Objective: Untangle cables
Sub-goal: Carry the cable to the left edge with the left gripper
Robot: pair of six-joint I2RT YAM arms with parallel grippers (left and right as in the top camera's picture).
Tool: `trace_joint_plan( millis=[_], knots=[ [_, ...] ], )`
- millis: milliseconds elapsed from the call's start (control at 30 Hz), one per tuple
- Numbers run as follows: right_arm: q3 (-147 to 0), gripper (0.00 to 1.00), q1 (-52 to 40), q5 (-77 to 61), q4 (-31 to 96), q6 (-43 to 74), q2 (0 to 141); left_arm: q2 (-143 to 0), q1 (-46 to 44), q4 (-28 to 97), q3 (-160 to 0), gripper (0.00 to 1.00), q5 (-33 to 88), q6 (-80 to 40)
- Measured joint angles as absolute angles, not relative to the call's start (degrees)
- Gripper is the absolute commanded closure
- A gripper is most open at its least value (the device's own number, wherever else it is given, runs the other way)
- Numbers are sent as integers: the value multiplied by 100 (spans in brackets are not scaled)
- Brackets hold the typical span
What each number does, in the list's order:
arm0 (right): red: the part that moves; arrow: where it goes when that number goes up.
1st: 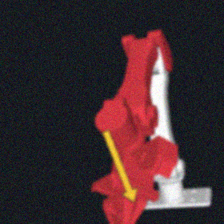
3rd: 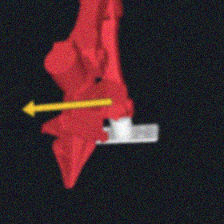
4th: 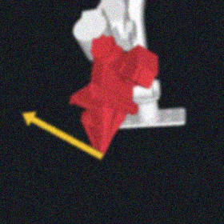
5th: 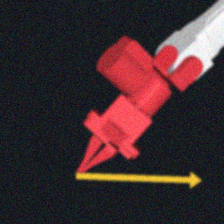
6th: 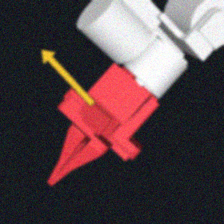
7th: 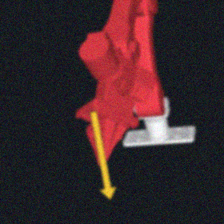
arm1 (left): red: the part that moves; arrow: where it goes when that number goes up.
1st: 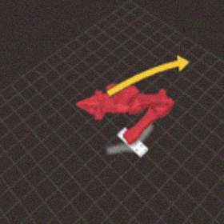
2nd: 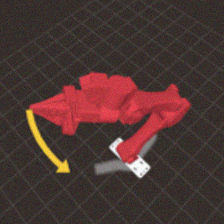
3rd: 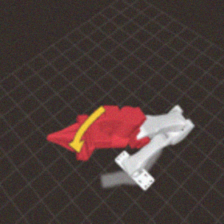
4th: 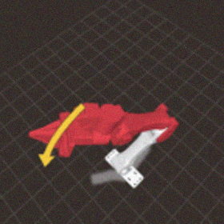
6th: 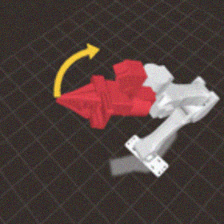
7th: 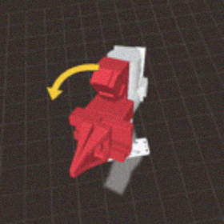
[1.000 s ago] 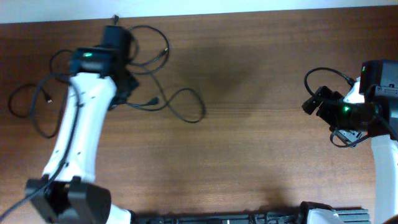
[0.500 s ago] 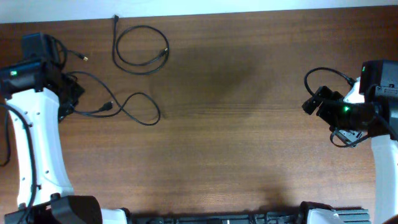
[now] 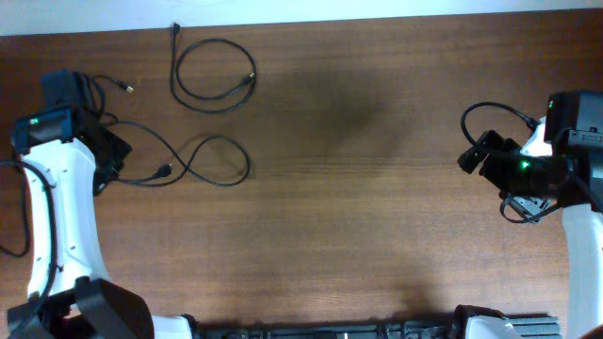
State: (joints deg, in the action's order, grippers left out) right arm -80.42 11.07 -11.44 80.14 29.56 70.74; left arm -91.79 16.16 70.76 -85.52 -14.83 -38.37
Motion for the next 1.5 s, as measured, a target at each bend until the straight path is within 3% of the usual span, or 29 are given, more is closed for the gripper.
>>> trace_joint_plan(
  millis=[567, 767, 933, 1500],
  knots=[
    [-8042, 1, 1107, -1144, 8018, 2956, 7078, -9179, 1653, 6377, -7456, 100, -1712, -3951],
    [-8042, 1, 1107, -1144, 8016, 2956, 7078, -9179, 2473, 6167, -7456, 100, -2567, -4233],
    [-8040, 1, 1107, -1144, 8018, 2956, 7078, -9179, 3079, 6040, -7452, 100, -2088, -4322],
    [-8040, 1, 1107, -1144, 8018, 2958, 7078, -9179, 3072, 5579, -6897, 99, -1188, -4357]
  ],
)
